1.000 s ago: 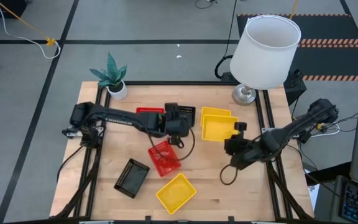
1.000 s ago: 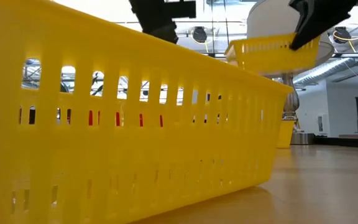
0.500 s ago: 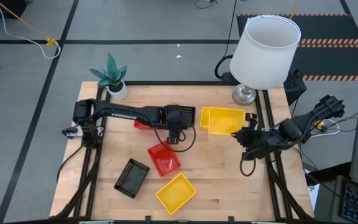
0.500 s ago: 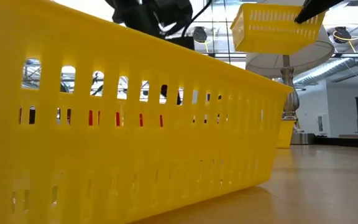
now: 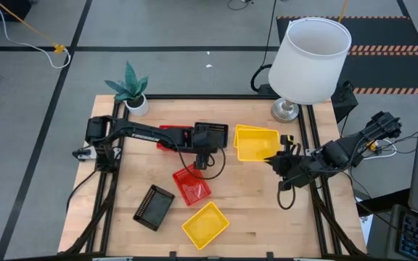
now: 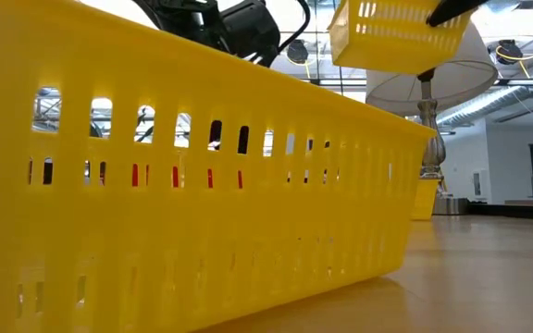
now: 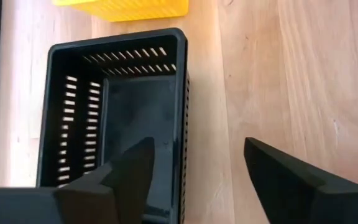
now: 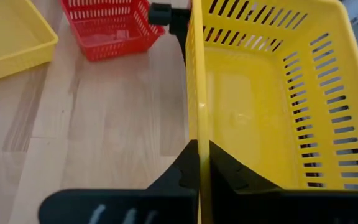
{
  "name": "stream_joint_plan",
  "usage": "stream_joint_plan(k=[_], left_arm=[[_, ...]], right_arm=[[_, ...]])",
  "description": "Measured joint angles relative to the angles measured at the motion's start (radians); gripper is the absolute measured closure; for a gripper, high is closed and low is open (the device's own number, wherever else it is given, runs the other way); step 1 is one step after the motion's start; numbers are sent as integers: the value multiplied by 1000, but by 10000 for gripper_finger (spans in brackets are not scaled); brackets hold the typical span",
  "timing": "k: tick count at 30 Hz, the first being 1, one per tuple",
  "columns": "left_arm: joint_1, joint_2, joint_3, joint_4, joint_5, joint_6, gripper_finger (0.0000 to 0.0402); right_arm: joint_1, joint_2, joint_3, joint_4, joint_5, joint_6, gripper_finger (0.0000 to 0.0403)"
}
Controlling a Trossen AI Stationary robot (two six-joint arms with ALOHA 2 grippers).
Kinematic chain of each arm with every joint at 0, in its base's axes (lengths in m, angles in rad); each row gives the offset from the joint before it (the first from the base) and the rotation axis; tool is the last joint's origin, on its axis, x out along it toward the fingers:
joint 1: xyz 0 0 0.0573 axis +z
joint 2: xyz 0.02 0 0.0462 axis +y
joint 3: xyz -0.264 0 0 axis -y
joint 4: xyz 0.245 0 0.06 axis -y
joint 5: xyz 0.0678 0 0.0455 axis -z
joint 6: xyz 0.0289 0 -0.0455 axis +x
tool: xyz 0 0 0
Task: Stack baskets by color
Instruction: Stack the middle yellow bin on top of the top yellow bin
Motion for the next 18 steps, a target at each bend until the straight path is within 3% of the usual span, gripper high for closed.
stream_joint_plan(k=[8,18], left_arm=[[29,8,-1,18,-1,-4,208],[39,34,-3,19,3,-8,215]], right_arm=[[0,0,0,12,0,-7,401],[0,0,0,35,1,-25,400]])
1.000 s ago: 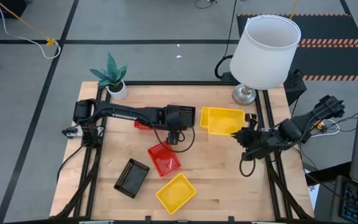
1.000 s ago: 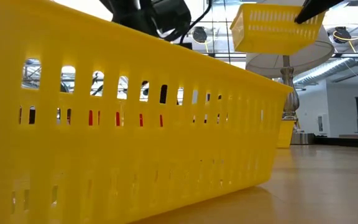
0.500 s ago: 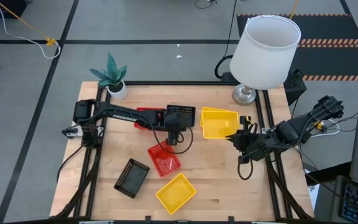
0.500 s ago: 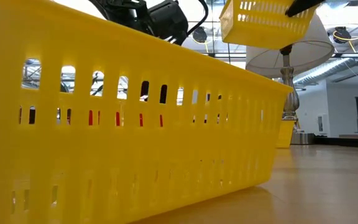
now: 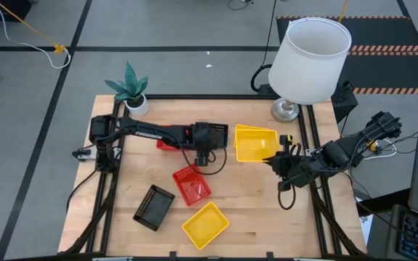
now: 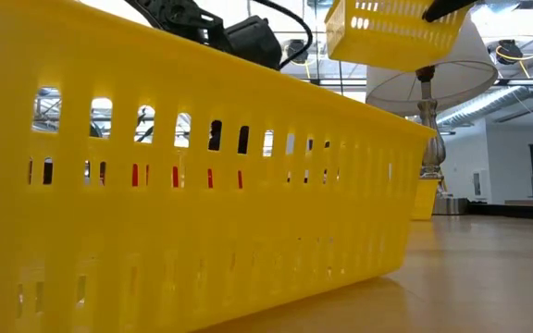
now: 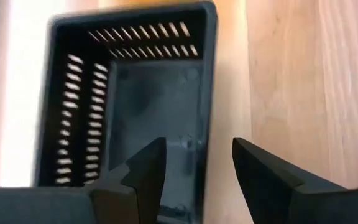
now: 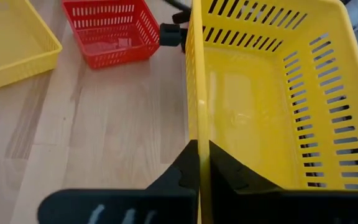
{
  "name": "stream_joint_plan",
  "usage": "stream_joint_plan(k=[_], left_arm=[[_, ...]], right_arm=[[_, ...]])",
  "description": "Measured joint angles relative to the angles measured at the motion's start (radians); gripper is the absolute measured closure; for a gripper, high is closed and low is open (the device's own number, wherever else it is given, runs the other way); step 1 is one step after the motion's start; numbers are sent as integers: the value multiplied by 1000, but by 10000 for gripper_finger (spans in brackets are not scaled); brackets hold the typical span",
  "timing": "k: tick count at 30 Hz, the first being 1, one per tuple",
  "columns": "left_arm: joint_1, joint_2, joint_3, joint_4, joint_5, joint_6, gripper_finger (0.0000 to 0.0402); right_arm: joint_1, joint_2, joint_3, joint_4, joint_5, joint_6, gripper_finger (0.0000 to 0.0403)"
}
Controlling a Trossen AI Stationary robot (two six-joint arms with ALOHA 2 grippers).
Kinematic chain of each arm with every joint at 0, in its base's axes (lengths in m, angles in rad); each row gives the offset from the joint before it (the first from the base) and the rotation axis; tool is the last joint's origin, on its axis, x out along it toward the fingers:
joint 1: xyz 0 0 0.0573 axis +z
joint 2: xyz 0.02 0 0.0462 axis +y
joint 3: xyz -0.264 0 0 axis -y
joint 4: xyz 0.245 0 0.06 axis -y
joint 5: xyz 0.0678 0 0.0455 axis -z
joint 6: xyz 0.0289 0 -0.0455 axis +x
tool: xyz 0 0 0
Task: Stack baskets by color
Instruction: Stack the middle yellow bin on top of the top yellow bin
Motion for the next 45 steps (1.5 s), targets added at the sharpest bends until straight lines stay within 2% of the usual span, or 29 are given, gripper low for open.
stream_joint_plan(k=[28,45], left_arm=[[-3,-1,2,47,159,-46,215],[-4,-1,21,52,162,-101,215]], right_arm=[[0,0,0,2,0,-3,399],[0,0,0,2,0,-4,399]])
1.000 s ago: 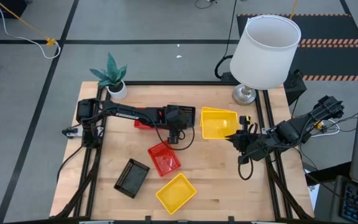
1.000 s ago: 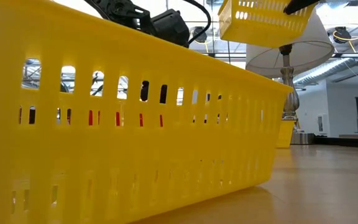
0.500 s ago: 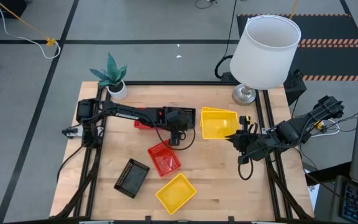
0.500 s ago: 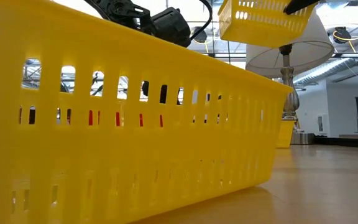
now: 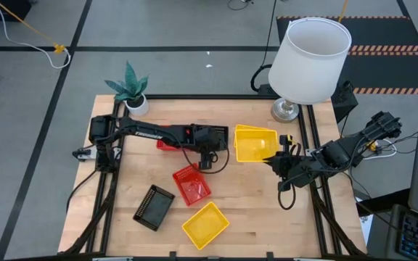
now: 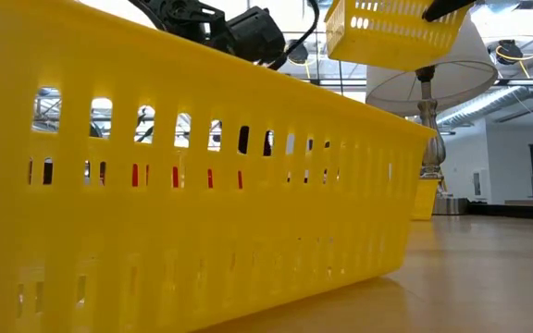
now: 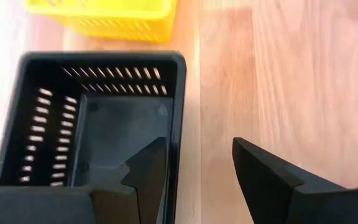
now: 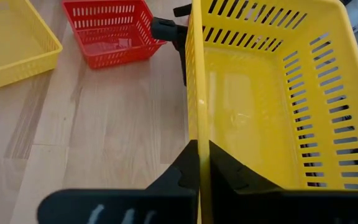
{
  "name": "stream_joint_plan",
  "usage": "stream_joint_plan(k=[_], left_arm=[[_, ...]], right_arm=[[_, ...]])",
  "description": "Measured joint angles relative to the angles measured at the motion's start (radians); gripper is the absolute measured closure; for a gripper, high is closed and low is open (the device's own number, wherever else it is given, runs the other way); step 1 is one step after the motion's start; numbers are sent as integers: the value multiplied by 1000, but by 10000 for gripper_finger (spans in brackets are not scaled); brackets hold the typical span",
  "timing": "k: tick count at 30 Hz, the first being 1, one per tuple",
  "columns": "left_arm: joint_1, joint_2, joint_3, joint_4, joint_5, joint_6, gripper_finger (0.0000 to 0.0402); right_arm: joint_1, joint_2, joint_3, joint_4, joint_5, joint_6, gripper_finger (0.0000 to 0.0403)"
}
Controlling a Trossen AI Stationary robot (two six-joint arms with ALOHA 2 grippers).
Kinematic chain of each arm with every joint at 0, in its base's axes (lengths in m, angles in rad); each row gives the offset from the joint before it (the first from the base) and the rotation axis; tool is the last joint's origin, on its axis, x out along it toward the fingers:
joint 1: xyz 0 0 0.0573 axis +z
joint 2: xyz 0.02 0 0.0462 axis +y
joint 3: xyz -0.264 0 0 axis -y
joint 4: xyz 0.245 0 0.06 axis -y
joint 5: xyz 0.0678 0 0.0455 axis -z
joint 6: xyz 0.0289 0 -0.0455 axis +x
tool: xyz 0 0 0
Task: Stack baskets by color
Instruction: Stack the middle yellow bin on top of the top yellow bin
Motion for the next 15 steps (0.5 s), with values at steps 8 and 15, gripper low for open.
stream_joint_plan(k=[8,15], left_arm=[[-13,0,75,-35,0,-17,215],[-43,-26,181,-254,-66,-35,215]], right_arm=[[0,0,0,-5,0,0,399],[-11,1,-52,-6,1,-61,399]])
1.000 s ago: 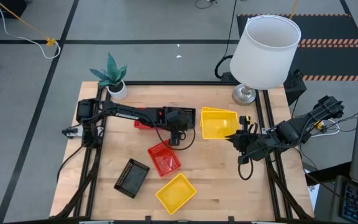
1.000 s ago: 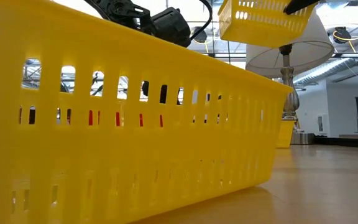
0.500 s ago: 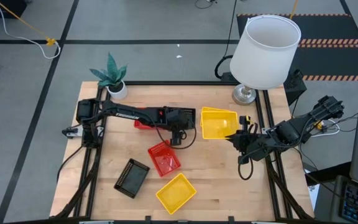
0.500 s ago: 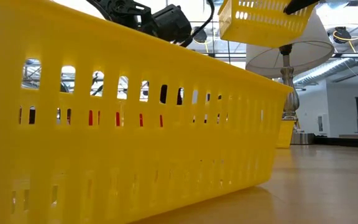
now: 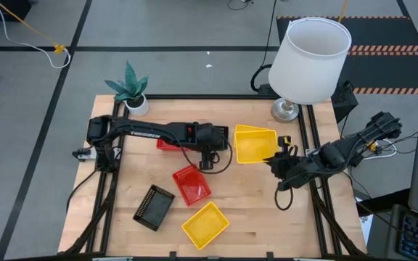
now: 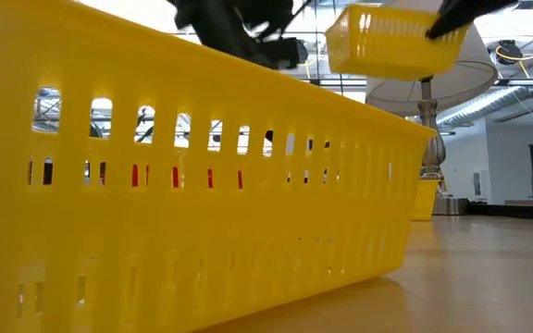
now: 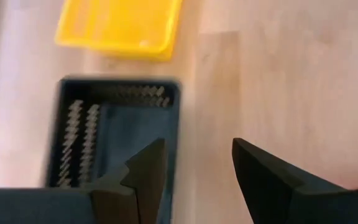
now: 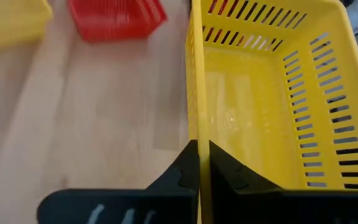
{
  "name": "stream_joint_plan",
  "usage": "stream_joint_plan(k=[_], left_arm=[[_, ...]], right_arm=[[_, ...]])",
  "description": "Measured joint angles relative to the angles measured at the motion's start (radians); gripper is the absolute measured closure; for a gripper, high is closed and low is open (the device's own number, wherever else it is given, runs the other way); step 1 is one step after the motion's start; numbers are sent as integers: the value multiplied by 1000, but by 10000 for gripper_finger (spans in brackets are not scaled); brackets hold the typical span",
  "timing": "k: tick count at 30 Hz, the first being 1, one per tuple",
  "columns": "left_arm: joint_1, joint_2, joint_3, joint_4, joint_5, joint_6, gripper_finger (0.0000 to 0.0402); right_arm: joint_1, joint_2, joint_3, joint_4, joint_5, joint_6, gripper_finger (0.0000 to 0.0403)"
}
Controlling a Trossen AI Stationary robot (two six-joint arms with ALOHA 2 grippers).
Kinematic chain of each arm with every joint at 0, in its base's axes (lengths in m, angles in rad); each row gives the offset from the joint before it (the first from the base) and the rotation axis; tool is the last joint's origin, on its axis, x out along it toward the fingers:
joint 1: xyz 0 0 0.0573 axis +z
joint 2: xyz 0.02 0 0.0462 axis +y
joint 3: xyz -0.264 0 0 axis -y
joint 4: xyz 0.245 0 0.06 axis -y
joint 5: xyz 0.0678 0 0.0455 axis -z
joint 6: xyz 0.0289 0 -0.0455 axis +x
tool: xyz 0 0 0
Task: Stack baskets by color
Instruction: Stack the middle yellow bin on top of the top yellow bin
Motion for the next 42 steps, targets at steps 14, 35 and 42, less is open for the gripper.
stream_joint_plan(k=[14,35,42], left_arm=[[-75,-367,-182,61,-170,-32,215],[-51,-502,-357,134,-216,-57,215],[-51,-502,-357,134,-215,-57,215]], right_arm=[[-189,0,-185,145,-4,-122,399],[-452,0,-391,462,-200,-188,399],[-464,0,-392,453,-218,-178,399]])
